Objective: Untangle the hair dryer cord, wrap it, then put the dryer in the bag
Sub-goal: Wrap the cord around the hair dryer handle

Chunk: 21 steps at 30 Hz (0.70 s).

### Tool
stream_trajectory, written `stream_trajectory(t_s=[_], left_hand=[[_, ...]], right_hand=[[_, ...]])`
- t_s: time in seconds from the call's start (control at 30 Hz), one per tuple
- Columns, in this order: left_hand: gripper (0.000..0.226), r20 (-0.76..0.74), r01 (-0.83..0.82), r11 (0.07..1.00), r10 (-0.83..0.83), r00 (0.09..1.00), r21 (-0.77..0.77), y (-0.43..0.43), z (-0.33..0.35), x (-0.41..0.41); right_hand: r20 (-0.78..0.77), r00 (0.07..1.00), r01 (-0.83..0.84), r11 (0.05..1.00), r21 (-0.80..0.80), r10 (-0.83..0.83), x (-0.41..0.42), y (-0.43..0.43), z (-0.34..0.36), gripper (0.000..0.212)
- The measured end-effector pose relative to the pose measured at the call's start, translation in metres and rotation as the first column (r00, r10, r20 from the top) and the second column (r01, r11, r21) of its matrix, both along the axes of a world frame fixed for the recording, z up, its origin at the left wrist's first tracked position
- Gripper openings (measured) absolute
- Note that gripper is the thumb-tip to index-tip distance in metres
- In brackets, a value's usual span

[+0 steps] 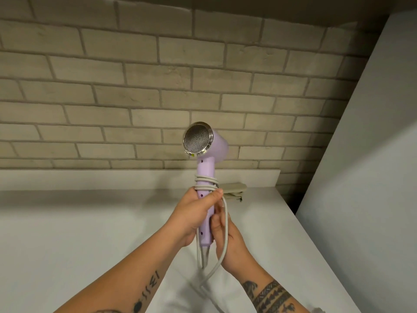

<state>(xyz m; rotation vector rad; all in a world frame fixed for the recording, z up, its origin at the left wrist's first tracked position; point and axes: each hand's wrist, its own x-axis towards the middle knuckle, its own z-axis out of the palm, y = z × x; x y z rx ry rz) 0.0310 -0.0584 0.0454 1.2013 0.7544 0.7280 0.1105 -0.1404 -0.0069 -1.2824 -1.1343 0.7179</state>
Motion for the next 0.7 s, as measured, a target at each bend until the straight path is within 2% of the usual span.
stream_trajectory(t_s=[0.1, 0.17, 0.27, 0.33, 0.43, 0.5, 0.53, 0.63, 0.7], left_hand=[[0.022, -0.012, 0.016, 1.0, -0.016, 1.0, -0.024, 0.006, 0.0, -0.001], [0.026, -0.017, 0.032, 0.999, -0.032, 0.999, 0.018, 0.008, -0.001, -0.003], [0.029, -0.089, -0.012, 0.994, 0.021, 0.996, 0.108, 0.011, -0.004, -0.003], [0.03, -0.132, -0.044, 0.976, 0.073, 0.989, 0.212, 0.017, -0.007, -0.004], [0.025, -0.153, -0.043, 0.957, 0.09, 0.984, 0.287, 0.023, -0.006, -0.008], [0.032, -0.161, -0.02, 0.952, 0.072, 0.984, 0.305, 0.025, -0.005, -0.012], [0.036, -0.161, -0.012, 0.95, 0.065, 0.985, 0.312, 0.026, -0.004, -0.014], [0.037, -0.15, 0.02, 0.959, 0.023, 0.988, 0.282, 0.031, -0.005, -0.021], [0.033, -0.122, 0.059, 0.968, -0.03, 0.992, 0.243, 0.031, -0.003, -0.025]], right_hand=[[-0.059, 0.998, 0.029, 0.996, -0.085, -0.034, 0.008, -0.002, 0.0, 0.035], [-0.24, 0.966, 0.049, 0.981, -0.188, -0.095, 0.01, 0.001, 0.003, 0.038], [-0.489, 0.858, -0.001, 0.952, -0.305, -0.156, 0.014, 0.002, 0.014, 0.069], [-0.61, 0.778, -0.045, 0.956, -0.289, -0.147, 0.02, -0.003, 0.019, 0.086], [-0.732, 0.678, -0.166, 0.956, -0.243, -0.069, 0.032, -0.01, 0.027, 0.096], [-0.785, 0.62, -0.256, 0.946, -0.201, 0.001, 0.038, -0.017, 0.033, 0.088], [-0.784, 0.62, -0.274, 0.94, -0.202, 0.012, 0.039, -0.021, 0.037, 0.076], [-0.668, 0.742, -0.192, 0.939, -0.286, -0.051, 0.037, -0.024, 0.042, 0.036], [-0.566, 0.815, -0.067, 0.952, -0.3, -0.121, 0.033, -0.024, 0.043, 0.029]])
